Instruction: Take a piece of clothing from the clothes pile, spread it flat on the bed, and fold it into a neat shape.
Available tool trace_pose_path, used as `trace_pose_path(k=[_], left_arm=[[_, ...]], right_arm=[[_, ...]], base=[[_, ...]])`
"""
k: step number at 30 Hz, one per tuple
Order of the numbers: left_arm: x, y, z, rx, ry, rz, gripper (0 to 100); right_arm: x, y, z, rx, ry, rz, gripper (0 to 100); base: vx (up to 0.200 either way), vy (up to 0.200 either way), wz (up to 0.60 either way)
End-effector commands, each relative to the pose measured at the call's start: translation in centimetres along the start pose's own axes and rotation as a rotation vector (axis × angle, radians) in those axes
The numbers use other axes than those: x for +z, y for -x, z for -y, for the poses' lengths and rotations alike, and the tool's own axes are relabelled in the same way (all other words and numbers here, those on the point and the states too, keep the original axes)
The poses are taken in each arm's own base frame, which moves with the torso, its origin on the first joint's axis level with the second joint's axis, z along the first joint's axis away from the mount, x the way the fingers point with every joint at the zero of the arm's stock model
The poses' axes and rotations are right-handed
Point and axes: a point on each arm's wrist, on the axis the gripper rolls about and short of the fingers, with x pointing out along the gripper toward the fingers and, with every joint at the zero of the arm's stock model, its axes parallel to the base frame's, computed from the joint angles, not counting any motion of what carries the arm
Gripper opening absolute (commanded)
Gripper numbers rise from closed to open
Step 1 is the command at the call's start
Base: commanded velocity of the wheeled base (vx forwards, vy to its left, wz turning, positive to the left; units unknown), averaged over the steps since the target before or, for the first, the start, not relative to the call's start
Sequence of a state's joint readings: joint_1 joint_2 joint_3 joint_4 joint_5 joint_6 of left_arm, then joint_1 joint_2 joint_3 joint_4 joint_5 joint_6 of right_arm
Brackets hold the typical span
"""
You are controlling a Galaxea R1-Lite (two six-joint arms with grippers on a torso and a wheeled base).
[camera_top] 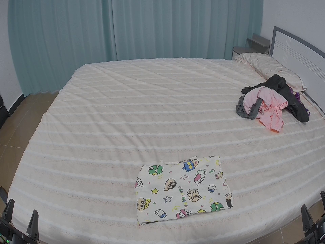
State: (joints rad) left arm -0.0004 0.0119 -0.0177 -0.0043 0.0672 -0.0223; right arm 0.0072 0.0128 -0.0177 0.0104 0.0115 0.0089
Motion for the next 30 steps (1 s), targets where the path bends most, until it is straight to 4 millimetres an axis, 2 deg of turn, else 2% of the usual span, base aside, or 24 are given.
trace_pose_path(k=[1, 30], left_arm=[[-0.51, -0.04, -0.01, 0.001, 0.000, -0.005, 100], [-0.50, -0.04, -0.04, 0.013, 0.013, -0.003, 100]], right_arm=[[-0.43, -0.03, 0.00, 0.001, 0.000, -0.004, 100], [-0.39, -0.01, 0.00, 0.001, 0.017, -0.002, 100]], base=[[0.000, 0.000, 0.00], [0.000, 0.000, 0.00]])
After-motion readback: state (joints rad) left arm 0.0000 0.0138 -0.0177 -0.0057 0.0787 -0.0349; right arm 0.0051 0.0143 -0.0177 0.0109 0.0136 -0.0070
